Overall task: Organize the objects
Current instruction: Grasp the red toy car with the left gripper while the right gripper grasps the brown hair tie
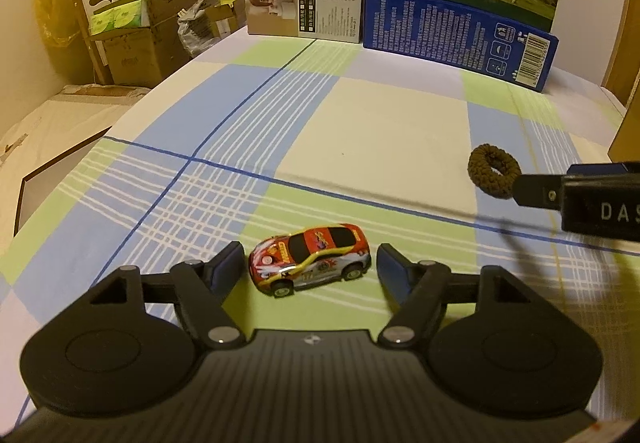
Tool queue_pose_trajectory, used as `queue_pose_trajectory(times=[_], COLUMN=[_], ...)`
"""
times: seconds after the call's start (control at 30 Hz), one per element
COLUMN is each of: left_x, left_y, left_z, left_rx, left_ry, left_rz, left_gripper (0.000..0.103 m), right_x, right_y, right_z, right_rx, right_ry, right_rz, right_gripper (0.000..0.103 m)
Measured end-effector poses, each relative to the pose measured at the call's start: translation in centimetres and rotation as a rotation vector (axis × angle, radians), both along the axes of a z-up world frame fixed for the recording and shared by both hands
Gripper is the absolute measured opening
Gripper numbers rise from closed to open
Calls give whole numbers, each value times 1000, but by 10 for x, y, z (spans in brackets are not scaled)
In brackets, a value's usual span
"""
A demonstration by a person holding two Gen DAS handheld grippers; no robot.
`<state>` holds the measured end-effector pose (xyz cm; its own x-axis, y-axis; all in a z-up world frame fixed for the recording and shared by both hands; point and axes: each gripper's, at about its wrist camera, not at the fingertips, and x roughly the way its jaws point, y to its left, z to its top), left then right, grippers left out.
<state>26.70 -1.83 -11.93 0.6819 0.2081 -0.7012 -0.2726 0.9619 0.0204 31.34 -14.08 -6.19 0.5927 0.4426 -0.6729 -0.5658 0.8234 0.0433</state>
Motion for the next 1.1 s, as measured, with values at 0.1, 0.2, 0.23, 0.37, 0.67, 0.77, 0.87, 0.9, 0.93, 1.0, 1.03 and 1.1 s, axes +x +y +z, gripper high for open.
queue_pose_trajectory(times=[0.1,0.2,0.23,0.37,0.67,0.77,0.87,0.9,0.93,1.0,1.03,1.1], left_x=[0,0,0,2,15,20,22,23,24,23,23,23], left_y=[0,2,3,6,24,26,28,28,28,26,25,26], left_z=[0,2,3,10,29,29,27,26,26,25,25,26], left_rx=[0,-4,-11,-9,-12,-20,-43,-55,-63,-66,-67,-72], left_ry=[4,11,13,1,-16,-10,2,7,11,13,12,12], left_rz=[-2,-6,-8,-25,-89,-106,-114,-118,-120,-127,-129,-130], left_gripper=[68,62,62,62,62,62,62,62,62,62,62,62], right_x=[1,4,4,6,21,26,28,28,28,28,27,26], right_y=[0,1,2,6,21,25,28,28,30,31,31,32], right_z=[1,0,0,-1,-14,-21,-28,-29,-29,-29,-29,-27], right_rx=[3,13,15,23,19,16,4,-2,-7,-12,-18,-29], right_ry=[-4,-3,-3,-9,-5,6,-1,-9,-15,-23,-30,-23], right_rz=[-2,0,3,20,11,2,-7,-5,-1,-6,-8,-9], right_gripper=[59,59,59,59,59,59,59,59,59,42,35,19])
